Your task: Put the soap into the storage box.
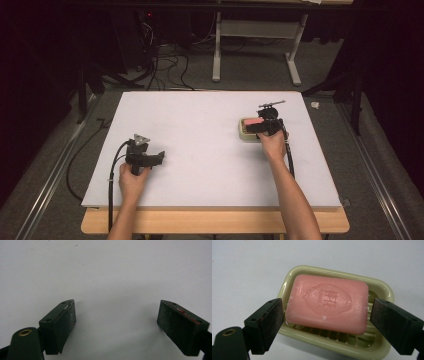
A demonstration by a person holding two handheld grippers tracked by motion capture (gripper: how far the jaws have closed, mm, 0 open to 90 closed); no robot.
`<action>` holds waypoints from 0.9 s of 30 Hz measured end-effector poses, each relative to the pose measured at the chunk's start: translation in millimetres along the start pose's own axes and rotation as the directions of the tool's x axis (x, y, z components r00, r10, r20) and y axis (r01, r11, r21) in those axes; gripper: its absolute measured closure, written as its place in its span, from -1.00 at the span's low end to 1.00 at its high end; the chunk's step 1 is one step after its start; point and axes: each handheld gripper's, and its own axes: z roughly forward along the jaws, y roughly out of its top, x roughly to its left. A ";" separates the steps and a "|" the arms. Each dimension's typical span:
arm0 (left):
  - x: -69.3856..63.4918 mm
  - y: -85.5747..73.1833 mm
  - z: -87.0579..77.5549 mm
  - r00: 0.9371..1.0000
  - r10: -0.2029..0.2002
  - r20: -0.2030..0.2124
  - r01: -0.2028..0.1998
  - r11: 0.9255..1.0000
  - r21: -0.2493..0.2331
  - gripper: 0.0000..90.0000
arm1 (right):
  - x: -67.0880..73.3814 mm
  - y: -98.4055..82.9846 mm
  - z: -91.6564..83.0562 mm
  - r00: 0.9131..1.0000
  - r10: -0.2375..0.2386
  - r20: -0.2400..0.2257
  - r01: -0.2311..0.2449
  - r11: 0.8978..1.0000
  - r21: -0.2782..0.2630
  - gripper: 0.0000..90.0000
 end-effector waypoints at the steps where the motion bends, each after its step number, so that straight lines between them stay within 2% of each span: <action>1: 0.0 0.0 0.0 1.000 0.000 0.000 0.000 1.000 0.000 -0.65 | -0.3 0.1 -1.5 1.000 -0.004 -0.001 0.004 1.000 -0.007 -0.73; 12: 0.0 0.0 0.0 1.000 0.000 0.000 0.000 1.000 0.000 -0.65 | -0.5 0.6 -23.1 0.999 -0.038 -0.010 0.037 0.996 -0.079 -0.70; 27: 0.1 0.0 0.1 1.000 -0.001 0.001 0.001 1.000 -0.001 -0.65 | -4.6 -5.4 -43.2 0.998 -0.056 -0.011 0.053 0.987 -0.152 -0.64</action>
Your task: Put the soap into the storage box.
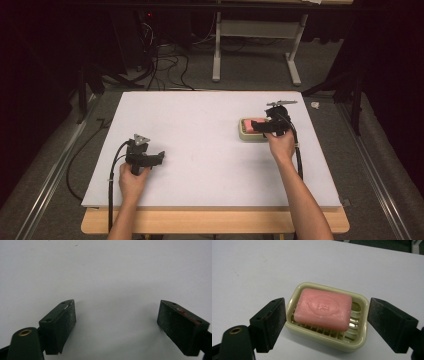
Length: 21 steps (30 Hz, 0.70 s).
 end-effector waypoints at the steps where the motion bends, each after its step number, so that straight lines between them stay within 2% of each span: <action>1: 0.0 0.0 0.0 1.000 0.000 0.000 0.000 1.000 0.000 -0.65 | -0.9 -1.3 -0.8 1.000 0.004 -0.002 -0.004 1.000 -0.002 -0.63; 14: 0.1 0.0 0.0 1.000 0.000 0.000 0.000 1.000 0.000 -0.65 | -5.5 -7.1 -19.8 1.000 -0.004 -0.015 0.004 0.999 -0.042 -0.61; 18: 0.1 0.0 0.0 1.000 -0.001 0.001 0.001 1.000 0.000 -0.65 | -6.8 -9.9 -28.3 1.000 0.005 -0.026 -0.008 0.996 -0.086 -0.56; 21: 0.1 0.0 0.0 1.000 0.000 0.000 0.000 1.000 0.000 -0.65 | -7.8 -11.2 -32.4 1.000 0.005 -0.030 -0.008 0.995 -0.099 -0.56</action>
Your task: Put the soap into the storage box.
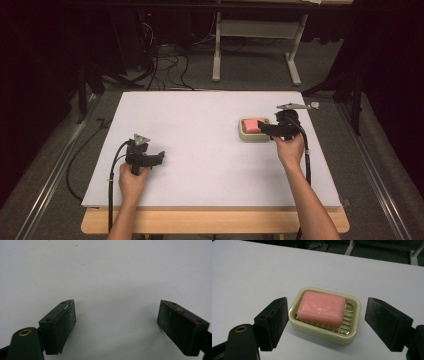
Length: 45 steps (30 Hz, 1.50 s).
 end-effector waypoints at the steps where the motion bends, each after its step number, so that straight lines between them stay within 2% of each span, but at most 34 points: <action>1: 0.0 0.0 0.0 1.000 0.000 0.000 0.000 1.000 0.000 -0.65 | -0.3 -0.3 -1.4 1.000 0.002 -0.002 -0.002 1.000 0.000 -0.56; 9: 0.1 0.0 0.0 1.000 0.000 0.000 0.000 1.000 0.000 -0.65 | -2.4 -5.3 -11.6 1.000 -0.009 -0.016 0.009 1.000 -0.014 -0.56; 17: 0.1 0.0 0.0 1.000 -0.001 0.000 0.001 1.000 0.000 -0.65 | -8.7 -9.8 -25.6 0.999 0.008 -0.049 -0.010 0.999 -0.043 -0.56; 22: 0.1 0.0 0.0 1.000 0.000 0.000 0.000 1.000 0.000 -0.65 | -12.6 -15.9 -30.9 0.999 0.008 -0.044 -0.010 0.999 -0.045 -0.55; 29: 0.1 0.0 0.0 1.000 0.000 0.000 0.000 1.000 0.000 -0.65 | -14.6 -25.7 -39.9 0.998 0.008 -0.064 -0.011 0.998 -0.054 -0.52; 45: 0.0 0.0 0.0 1.000 0.000 0.000 0.000 1.000 0.000 -0.65 | -23.2 -44.5 -56.4 0.997 0.042 -0.070 -0.048 0.995 -0.089 -0.50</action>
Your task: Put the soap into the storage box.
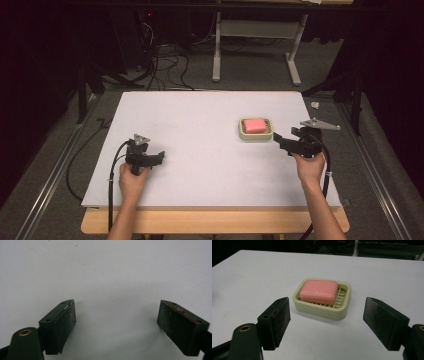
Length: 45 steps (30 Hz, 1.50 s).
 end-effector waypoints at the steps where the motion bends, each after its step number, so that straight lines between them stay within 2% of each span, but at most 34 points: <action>1: 0.0 0.0 0.0 1.000 0.000 0.000 0.000 1.000 0.000 -0.65 | -0.6 -1.1 -1.0 1.000 -0.005 -0.001 0.005 1.000 -0.004 -0.50; 13: 0.0 0.0 0.0 1.000 0.000 0.000 0.000 1.000 0.000 -0.65 | -1.6 -18.3 -8.0 1.000 0.008 -0.002 -0.008 1.000 -0.017 -0.49; 25: -0.1 0.0 0.0 1.000 0.000 0.000 0.000 1.000 0.000 -0.65 | 4.4 -39.0 -12.4 0.999 0.026 -0.024 -0.027 0.999 -0.025 -0.49; 38: -0.1 0.0 0.0 1.000 0.001 -0.001 -0.001 1.000 0.000 -0.65 | 12.3 -60.8 -1.3 0.999 0.025 -0.043 -0.024 1.000 0.017 -0.48; 45: -0.2 0.0 -0.1 1.000 0.001 -0.001 -0.001 1.000 0.001 -0.65 | 14.9 -70.5 5.2 0.999 0.015 -0.038 -0.013 0.999 0.036 -0.48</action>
